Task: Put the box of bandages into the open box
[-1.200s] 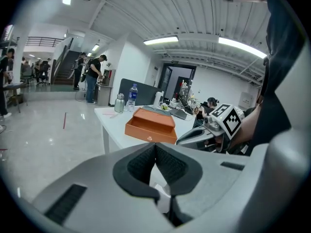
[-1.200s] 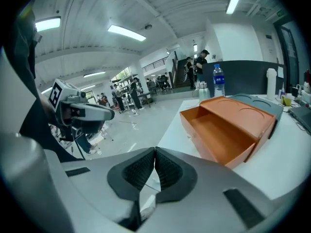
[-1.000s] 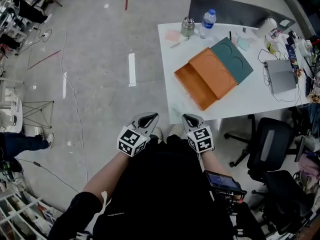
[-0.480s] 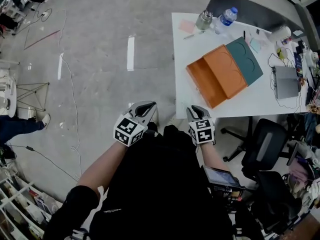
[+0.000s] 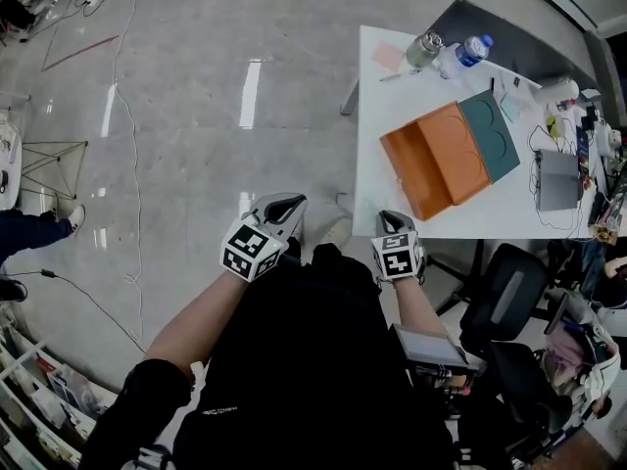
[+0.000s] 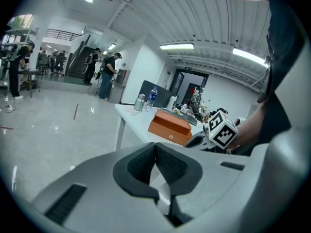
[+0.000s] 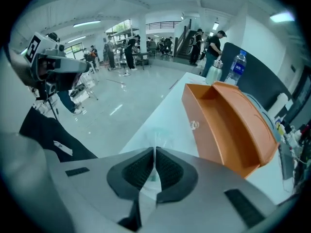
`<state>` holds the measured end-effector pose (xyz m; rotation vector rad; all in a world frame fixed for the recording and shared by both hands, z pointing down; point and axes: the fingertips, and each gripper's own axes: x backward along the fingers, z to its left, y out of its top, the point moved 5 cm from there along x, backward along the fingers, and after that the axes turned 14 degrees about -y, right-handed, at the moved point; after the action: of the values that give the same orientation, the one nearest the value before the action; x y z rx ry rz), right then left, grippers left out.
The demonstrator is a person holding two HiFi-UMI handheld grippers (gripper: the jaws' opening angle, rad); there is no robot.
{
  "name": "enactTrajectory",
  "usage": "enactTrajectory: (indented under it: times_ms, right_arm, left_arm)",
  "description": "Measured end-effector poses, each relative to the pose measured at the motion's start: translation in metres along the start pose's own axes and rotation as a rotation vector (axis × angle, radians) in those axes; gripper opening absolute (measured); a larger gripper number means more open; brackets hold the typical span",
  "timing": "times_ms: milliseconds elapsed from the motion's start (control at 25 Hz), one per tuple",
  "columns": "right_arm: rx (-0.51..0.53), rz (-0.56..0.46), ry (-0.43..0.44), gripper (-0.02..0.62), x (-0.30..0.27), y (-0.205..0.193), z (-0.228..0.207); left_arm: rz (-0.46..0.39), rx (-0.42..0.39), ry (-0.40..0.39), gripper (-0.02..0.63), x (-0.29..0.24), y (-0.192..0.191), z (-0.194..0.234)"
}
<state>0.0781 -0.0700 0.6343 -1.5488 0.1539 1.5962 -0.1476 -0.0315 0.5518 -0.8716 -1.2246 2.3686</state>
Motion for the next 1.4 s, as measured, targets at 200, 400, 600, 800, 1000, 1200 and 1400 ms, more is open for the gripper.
enactTrajectory:
  times_ms: [200,400,600,800,1000,1200,1400]
  right_arm:
    - [0.01,-0.09,0.013,0.032,0.013,0.016,-0.003]
    - [-0.016,-0.177,0.02,0.032,0.032,0.034,-0.016]
    - [-0.052,-0.241,-0.005,0.031,0.05,0.046,-0.042]
    - [-0.046,-0.258,-0.059,0.031,0.053,0.05,-0.078]
    - [-0.009,-0.248,-0.089,0.031,0.041,0.053,-0.108]
    - [0.037,-0.219,-0.087,0.029,0.016,0.058,-0.125]
    - [0.075,-0.17,-0.075,0.029,-0.008,0.066,-0.135]
  left_arm:
    - [0.004,-0.009,-0.017,0.009,-0.001,0.001,0.005]
    - [0.002,-0.048,-0.053,0.009,-0.01,0.014,0.004]
    - [0.008,-0.072,-0.076,0.009,-0.016,0.02,0.0]
    - [0.012,-0.087,-0.079,0.009,-0.019,0.025,-0.004]
    - [0.014,-0.075,-0.056,0.009,-0.017,0.021,-0.009]
    - [0.007,-0.047,-0.009,0.009,-0.012,0.015,-0.009]
    - [-0.005,-0.021,0.048,0.009,-0.006,0.01,-0.011]
